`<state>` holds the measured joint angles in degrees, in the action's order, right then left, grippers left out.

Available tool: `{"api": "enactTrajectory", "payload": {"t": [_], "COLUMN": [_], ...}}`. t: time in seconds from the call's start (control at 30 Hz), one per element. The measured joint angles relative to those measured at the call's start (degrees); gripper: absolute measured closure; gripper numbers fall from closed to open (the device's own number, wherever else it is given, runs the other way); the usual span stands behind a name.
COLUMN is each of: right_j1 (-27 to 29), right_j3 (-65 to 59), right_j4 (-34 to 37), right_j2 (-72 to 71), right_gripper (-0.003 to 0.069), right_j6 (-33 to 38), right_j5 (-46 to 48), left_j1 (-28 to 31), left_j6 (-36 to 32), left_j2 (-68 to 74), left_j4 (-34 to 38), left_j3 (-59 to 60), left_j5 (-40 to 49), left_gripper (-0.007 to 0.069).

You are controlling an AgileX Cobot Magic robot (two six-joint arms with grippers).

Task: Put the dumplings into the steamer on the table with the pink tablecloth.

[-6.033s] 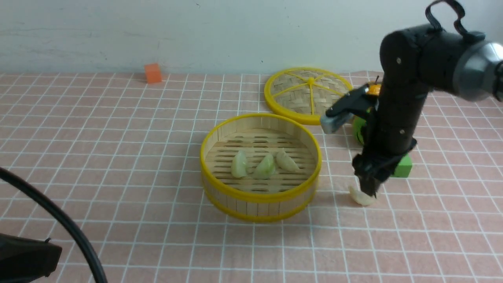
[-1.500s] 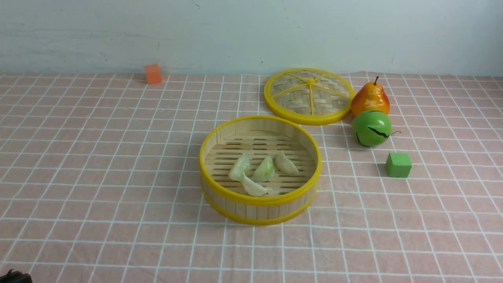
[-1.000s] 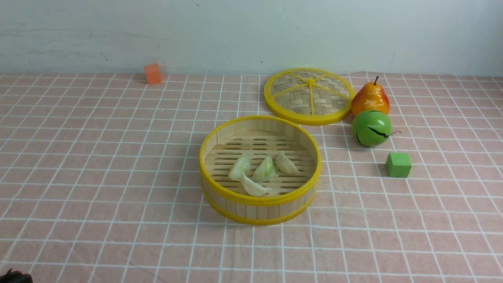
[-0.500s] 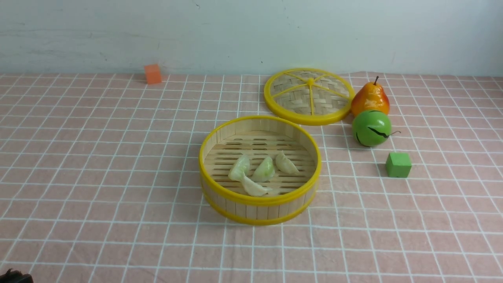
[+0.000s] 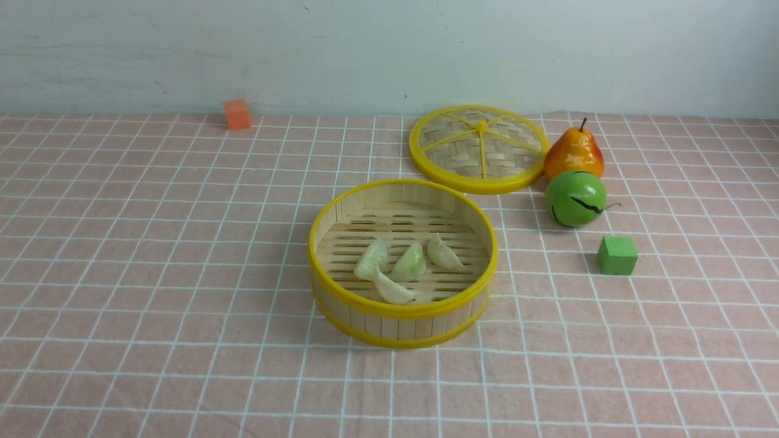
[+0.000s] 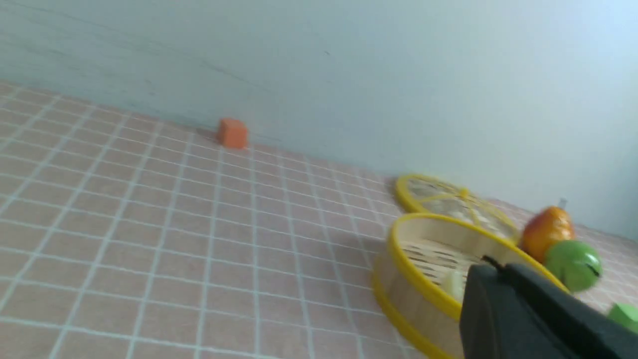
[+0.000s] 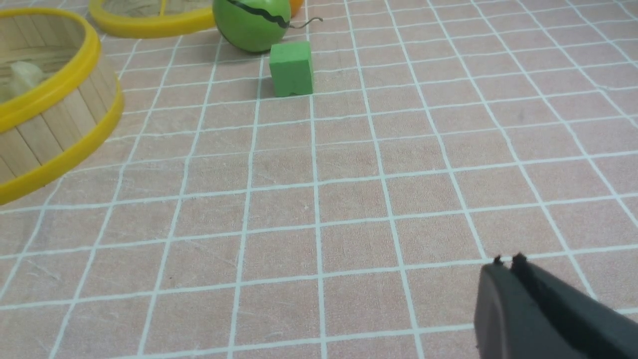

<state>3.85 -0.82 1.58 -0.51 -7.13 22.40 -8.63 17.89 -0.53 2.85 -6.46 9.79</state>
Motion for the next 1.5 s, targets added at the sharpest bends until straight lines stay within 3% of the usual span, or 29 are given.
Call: {"api": "enactTrajectory", "payload": {"t": [0.23, 0.6, 1.5], "right_j1": [0.0, 0.0, 0.0], "right_j3": [0.0, 0.0, 0.0], "right_j4": [0.0, 0.0, 0.0], "right_j2": [0.0, 0.0, 0.0], "right_gripper": [0.0636, 0.062, 0.0585], "right_j6": [0.0, 0.0, 0.0], "right_j5": [0.0, 0.0, 0.0], "left_j1": [9.69, 9.96, 9.96], "left_j6": [0.0, -2.1, -2.83], "left_j2": [-0.06, -0.06, -0.06], "left_j4": [0.31, -2.2, -2.03], "left_j3": [6.74, 8.14, 8.14], "left_j5": [0.82, 11.38, 11.79], "left_gripper": [0.0638, 0.0638, 0.0638]}}
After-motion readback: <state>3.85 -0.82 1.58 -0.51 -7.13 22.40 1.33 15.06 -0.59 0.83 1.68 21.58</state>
